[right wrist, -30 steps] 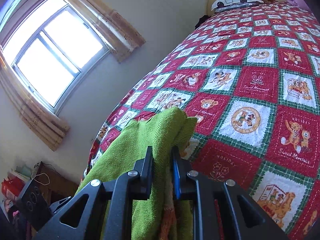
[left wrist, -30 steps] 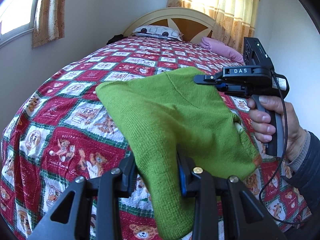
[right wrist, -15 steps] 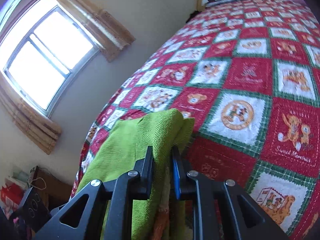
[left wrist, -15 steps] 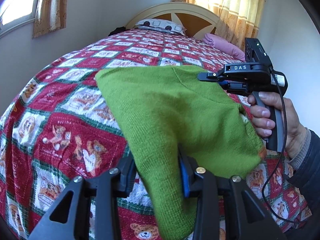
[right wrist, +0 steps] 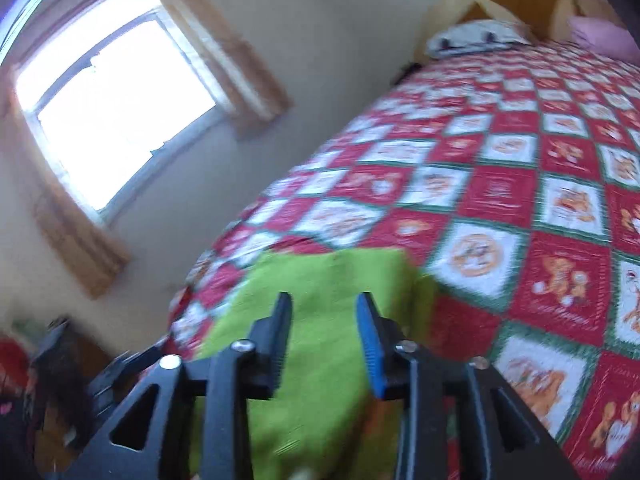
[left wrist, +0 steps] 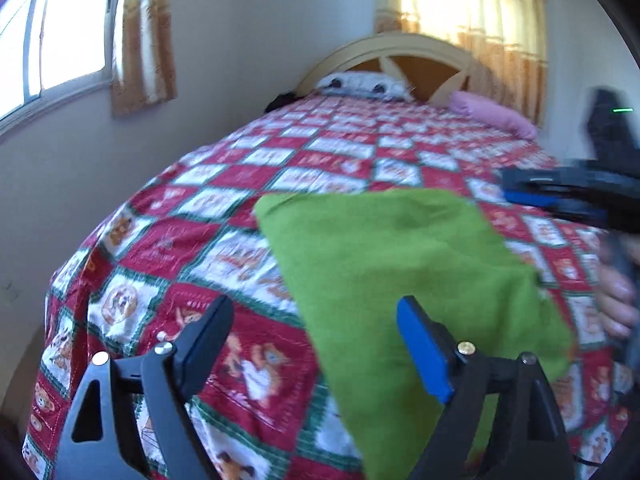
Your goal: Fold small clothes
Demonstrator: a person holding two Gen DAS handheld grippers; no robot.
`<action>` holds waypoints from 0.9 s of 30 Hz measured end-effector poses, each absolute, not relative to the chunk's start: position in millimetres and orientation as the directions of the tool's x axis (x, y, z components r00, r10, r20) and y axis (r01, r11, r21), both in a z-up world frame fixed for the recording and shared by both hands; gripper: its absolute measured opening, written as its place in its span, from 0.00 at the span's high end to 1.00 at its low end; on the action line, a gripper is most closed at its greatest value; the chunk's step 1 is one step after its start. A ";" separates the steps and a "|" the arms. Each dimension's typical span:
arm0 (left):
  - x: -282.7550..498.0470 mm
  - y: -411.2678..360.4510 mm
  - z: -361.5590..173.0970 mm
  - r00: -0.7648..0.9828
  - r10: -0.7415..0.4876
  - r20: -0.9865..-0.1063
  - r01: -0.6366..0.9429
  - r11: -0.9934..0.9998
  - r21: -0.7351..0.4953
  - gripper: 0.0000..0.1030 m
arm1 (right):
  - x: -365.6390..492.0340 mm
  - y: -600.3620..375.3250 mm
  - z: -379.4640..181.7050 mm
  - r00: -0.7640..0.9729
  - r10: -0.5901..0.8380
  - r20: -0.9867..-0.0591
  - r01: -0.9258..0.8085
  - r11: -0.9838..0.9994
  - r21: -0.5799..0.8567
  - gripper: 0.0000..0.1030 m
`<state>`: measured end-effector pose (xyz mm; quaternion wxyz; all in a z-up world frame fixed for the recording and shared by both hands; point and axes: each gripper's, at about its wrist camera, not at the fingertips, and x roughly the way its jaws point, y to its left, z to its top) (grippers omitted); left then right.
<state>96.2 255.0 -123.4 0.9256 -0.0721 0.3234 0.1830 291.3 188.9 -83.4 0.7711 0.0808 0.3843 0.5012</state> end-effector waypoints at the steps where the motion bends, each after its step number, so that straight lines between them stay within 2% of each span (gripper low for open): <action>1: 99.9 258.6 -129.9 0.715 0.288 -0.637 -0.388 0.921 -0.019 0.16 | 280.6 191.8 -82.6 0.163 0.843 -0.513 -0.732 0.452 0.510 0.63; 4: 102.1 259.1 -142.1 0.708 0.271 -0.652 -0.388 0.921 -0.039 0.11 | 254.5 201.0 -98.2 0.044 0.826 -0.562 -0.765 0.390 0.513 0.63; 7: 99.9 260.5 -148.8 0.708 0.265 -0.655 -0.399 0.915 -0.060 0.02 | 251.6 200.2 -130.3 0.071 0.733 -0.676 -0.738 0.495 0.459 0.63; 11: 94.9 260.6 -149.6 0.711 0.250 -0.658 -0.408 0.908 -0.095 0.00 | 260.1 187.9 -142.9 0.035 0.781 -0.624 -0.694 0.468 0.547 0.64; 16: 78.3 252.6 -130.9 0.707 0.271 -0.654 -0.416 0.906 -0.075 0.00 | 247.0 180.8 -129.0 0.112 0.759 -0.642 -0.688 0.525 0.500 0.62; 18: 69.3 246.7 -116.2 0.735 0.283 -0.616 -0.404 0.913 -0.063 0.00 | 238.5 168.9 -108.5 0.198 0.752 -0.629 -0.663 0.575 0.478 0.46; 19: 63.3 242.1 -105.6 0.750 0.293 -0.593 -0.400 0.915 -0.054 0.00 | 231.3 160.9 -96.0 0.249 0.749 -0.614 -0.659 0.596 0.459 0.44; 22: 53.2 232.8 -82.6 0.783 0.296 -0.546 -0.386 0.921 -0.054 0.00 | 208.1 146.9 -61.1 0.358 0.738 -0.572 -0.672 0.629 0.391 0.42; 27: 45.4 218.3 -59.9 0.821 0.279 -0.498 -0.346 0.937 -0.045 0.00 | 176.3 135.8 -32.9 0.429 0.730 -0.532 -0.692 0.644 0.326 0.35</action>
